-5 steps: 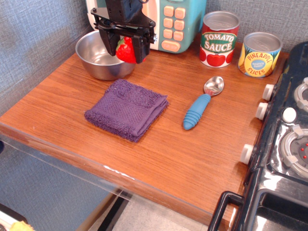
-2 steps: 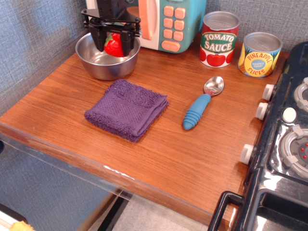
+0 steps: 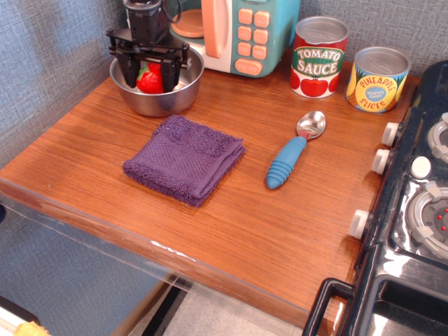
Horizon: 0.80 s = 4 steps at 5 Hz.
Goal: Place the strawberry in the silver pan.
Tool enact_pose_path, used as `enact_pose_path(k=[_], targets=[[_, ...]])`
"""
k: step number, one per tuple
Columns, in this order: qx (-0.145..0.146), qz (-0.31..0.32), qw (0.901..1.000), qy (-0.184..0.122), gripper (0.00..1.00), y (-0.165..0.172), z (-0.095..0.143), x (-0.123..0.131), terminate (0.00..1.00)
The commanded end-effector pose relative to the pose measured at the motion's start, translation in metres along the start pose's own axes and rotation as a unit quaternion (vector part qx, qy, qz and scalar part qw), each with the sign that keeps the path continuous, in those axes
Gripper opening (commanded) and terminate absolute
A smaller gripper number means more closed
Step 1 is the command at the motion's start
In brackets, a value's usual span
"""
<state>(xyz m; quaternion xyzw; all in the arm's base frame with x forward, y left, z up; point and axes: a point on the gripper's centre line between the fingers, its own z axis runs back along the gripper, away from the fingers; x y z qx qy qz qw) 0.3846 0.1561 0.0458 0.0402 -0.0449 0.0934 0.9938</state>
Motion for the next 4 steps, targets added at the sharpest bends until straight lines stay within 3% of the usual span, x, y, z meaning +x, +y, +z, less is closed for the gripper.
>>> enact_pose_path(k=[1,2,4], targets=[[0.008,-0.006,0.9999,-0.004,0.0,0.009,0.005,-0.007,0.0],[0.007,-0.007,0.9999,-0.002,1.0,0.009,0.004,-0.006,0.0],[0.014,-0.018,0.9993,-0.028,1.0,0.01,0.024,-0.004,0.0]])
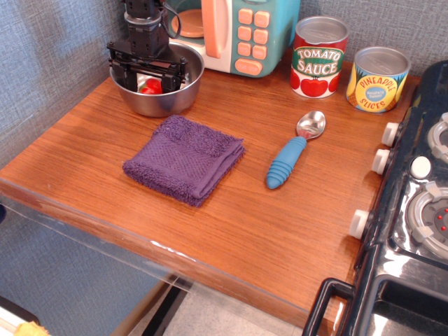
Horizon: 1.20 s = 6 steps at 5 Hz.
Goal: Place the strawberry in the silver pan.
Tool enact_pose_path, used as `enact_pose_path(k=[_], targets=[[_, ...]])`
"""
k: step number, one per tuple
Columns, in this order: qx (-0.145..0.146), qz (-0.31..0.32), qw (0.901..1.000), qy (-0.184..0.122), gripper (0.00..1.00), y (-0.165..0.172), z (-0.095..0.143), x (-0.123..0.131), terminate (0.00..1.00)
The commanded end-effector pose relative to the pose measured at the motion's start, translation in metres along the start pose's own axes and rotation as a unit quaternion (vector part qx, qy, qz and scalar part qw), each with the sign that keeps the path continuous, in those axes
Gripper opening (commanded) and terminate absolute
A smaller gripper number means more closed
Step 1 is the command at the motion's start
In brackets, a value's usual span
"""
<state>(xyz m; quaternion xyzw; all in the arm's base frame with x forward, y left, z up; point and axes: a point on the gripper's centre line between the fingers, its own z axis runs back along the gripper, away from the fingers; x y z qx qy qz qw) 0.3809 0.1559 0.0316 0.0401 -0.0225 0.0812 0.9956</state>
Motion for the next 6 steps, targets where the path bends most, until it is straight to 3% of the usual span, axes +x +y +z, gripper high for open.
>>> enact_pose_path(k=[1,2,3,5,6], targets=[[0.023,-0.016,0.9945,-0.101,1.0,0.005,0.083,-0.007,0.0],[0.01,-0.041,0.9923,-0.117,1.0,-0.004,0.126,-0.021,0.0],[-0.018,-0.055,0.9929,-0.104,1.0,-0.014,0.144,-0.034,0.0],[-0.04,-0.113,0.9896,-0.079,1.0,-0.041,0.135,-0.051,0.0],[-0.034,-0.128,0.9881,-0.078,1.0,-0.049,0.132,-0.052,0.0]])
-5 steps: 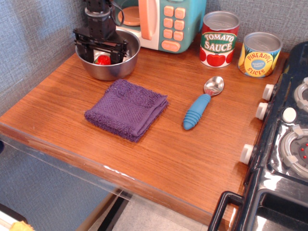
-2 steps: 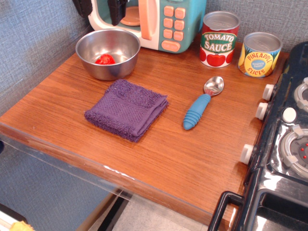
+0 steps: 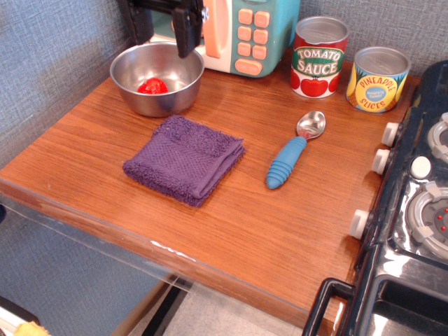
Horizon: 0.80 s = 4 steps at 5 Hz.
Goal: Place the strawberry in the silver pan.
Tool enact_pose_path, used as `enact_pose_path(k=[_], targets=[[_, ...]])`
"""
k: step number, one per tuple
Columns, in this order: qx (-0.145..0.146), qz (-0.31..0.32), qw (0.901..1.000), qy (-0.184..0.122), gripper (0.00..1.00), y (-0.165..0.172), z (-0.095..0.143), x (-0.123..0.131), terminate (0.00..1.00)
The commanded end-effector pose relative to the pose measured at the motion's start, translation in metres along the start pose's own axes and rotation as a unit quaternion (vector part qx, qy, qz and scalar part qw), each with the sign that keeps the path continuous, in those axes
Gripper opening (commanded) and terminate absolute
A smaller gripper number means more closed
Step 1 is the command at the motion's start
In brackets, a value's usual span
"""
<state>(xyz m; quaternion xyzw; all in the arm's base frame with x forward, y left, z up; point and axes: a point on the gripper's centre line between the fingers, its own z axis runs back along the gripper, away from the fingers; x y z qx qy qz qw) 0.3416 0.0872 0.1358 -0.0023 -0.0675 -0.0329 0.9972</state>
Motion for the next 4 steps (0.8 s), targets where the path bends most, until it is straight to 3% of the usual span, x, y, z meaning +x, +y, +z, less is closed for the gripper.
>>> enact_pose_path(k=[1,3,4], targets=[[0.018,-0.018,0.9992,-0.032,1.0,-0.001,0.0206,-0.0078,0.0],[0.023,-0.006,0.9995,-0.022,1.0,-0.001,0.0202,-0.0097,0.0],[0.023,-0.006,0.9995,-0.022,1.0,-0.001,0.0202,-0.0097,1.0]])
